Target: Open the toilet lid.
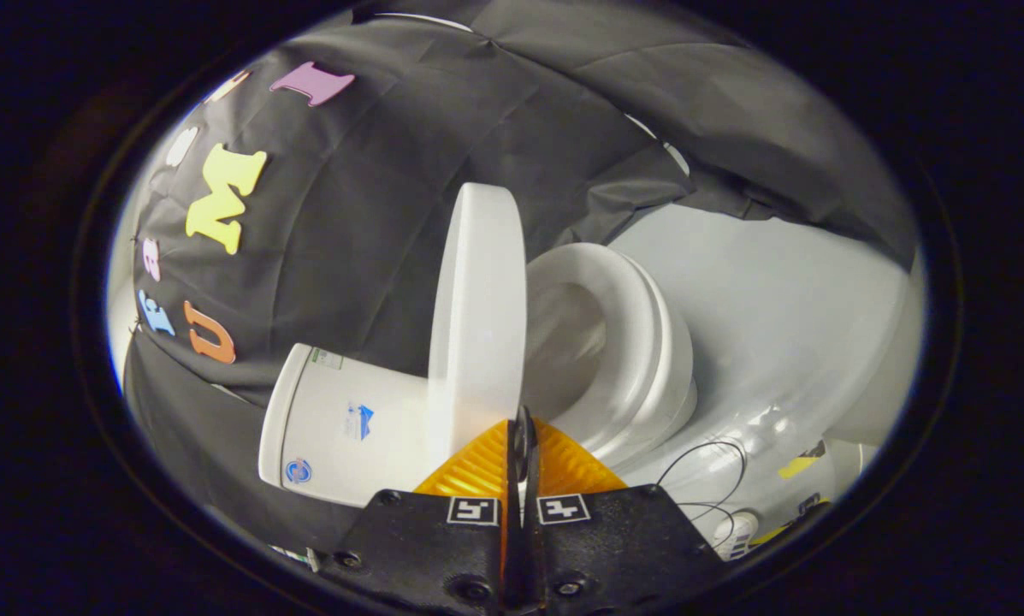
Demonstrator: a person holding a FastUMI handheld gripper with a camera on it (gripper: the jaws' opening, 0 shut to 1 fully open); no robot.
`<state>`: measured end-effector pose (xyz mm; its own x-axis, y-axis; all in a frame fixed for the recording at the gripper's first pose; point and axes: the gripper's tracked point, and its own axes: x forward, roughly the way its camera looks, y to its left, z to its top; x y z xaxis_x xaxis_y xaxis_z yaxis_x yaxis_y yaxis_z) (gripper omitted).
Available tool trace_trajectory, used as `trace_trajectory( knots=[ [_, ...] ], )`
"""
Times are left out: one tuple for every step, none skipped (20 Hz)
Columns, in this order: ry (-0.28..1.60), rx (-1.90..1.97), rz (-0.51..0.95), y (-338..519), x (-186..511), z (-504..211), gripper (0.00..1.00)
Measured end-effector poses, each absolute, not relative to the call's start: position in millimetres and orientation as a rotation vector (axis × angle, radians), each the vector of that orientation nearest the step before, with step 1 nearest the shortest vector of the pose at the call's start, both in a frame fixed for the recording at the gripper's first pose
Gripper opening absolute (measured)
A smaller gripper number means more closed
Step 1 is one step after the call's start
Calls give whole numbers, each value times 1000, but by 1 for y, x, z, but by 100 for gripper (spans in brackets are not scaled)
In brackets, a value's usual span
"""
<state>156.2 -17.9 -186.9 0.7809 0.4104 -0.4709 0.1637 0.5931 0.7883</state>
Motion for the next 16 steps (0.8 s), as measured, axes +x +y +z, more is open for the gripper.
trace_trajectory(
  knots=[
    [681, 933, 157, -16, 154, -183, 4],
    [677, 924, 159, -14, 154, -179, 4],
    [670, 917, 162, -11, 154, -172, 4],
    [665, 909, 165, -8, 153, -166, 4],
    [662, 898, 165, -5, 153, -163, 4],
    [659, 882, 162, -3, 153, -159, 4],
    [657, 863, 159, 0, 152, -154, 4],
    [655, 847, 157, 2, 152, -150, 4],
    [653, 836, 156, 3, 151, -145, 4],
    [650, 830, 153, 6, 150, -141, 4],
    [647, 821, 150, 8, 150, -137, 4],
    [643, 802, 149, 11, 151, -135, 4],
    [640, 788, 148, 12, 149, -132, 4],
    [638, 777, 149, 14, 149, -129, 4],
    [635, 775, 151, 16, 148, -126, 4],
    [635, 778, 153, 17, 148, -123, 4]
  ],
)
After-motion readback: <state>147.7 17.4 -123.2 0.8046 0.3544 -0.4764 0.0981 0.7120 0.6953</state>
